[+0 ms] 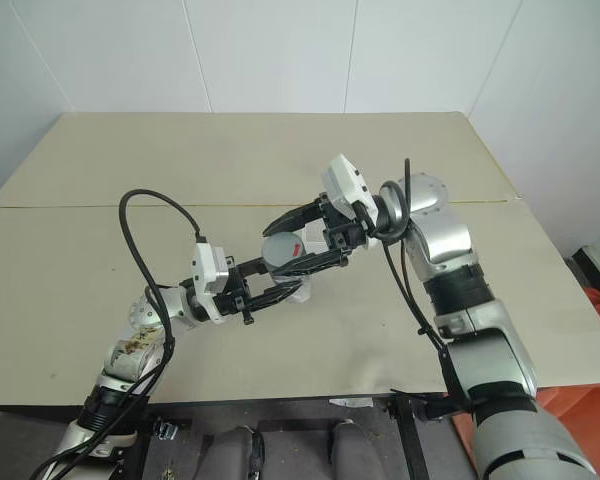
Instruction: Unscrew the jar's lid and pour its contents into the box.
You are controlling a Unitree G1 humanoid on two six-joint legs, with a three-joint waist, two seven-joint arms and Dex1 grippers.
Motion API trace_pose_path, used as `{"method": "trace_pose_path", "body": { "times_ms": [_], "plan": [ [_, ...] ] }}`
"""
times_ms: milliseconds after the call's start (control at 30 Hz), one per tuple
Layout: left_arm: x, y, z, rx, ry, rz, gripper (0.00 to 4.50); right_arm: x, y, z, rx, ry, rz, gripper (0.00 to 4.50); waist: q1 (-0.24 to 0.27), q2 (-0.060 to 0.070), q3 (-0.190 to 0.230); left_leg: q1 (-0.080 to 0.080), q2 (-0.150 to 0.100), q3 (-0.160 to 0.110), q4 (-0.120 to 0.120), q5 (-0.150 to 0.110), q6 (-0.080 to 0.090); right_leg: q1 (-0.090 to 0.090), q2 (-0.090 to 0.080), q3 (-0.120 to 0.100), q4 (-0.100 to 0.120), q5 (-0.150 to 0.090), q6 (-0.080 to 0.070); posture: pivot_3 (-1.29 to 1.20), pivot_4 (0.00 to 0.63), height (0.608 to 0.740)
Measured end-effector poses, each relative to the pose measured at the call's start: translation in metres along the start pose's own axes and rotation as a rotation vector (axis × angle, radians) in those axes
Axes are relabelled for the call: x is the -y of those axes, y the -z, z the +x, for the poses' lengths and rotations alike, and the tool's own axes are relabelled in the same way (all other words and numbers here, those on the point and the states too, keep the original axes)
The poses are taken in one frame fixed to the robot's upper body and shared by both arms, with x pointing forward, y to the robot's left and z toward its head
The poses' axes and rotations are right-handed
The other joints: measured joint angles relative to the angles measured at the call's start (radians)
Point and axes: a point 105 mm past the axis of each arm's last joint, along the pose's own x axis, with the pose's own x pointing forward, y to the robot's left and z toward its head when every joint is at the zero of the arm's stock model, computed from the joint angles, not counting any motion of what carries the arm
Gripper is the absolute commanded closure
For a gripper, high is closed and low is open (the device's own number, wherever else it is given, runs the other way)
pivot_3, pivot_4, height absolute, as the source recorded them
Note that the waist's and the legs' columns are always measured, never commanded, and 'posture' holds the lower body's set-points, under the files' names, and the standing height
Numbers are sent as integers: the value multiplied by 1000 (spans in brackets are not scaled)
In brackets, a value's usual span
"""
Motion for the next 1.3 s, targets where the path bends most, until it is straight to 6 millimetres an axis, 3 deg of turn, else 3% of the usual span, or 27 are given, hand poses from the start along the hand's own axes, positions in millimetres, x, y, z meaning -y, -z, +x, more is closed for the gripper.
{"method": "trace_pose_path", "body": {
  "times_ms": [233,267,400,633,733,933,1067,1300],
  "plan": [
    [-3,7,-5,-31,-42,-23,2540,9,9,5,-28,-40,10,1746,2,0,0,0,0,0,0,0,0,0,0,0,0,0,0,0,150,740],
    [-3,7,-5,-33,-45,-23,2540,9,10,4,-25,-39,11,1026,2,0,0,0,0,0,0,0,0,0,0,0,0,0,0,0,150,740],
    [-1,8,-3,-42,-37,-12,2540,11,14,-3,-30,-14,35,43,4,0,0,-1,0,0,0,0,0,0,-1,0,0,0,0,0,150,740],
    [-2,5,-4,-32,-29,8,2540,12,6,-28,57,105,8,43,3,0,0,-1,0,0,0,0,0,0,-1,0,1,0,0,0,150,740],
    [4,5,0,-24,12,8,2540,4,2,-48,70,175,-7,43,9,0,0,-1,0,0,0,0,0,0,-1,0,0,0,0,0,150,740],
    [-2,5,2,-20,18,17,2540,-10,1,-66,73,268,27,43,5,0,0,-1,0,0,0,0,0,0,0,0,1,0,0,0,150,740],
    [-5,7,5,-17,10,22,2540,-17,-10,-58,64,300,7,43,-2,0,0,0,0,0,0,0,0,-1,0,0,1,0,0,0,150,740],
    [-12,14,10,-33,-33,13,2540,-21,-8,-10,97,456,-31,43,1,0,0,-1,-1,0,2,0,0,0,0,0,2,0,0,0,150,740]
  ]
}}
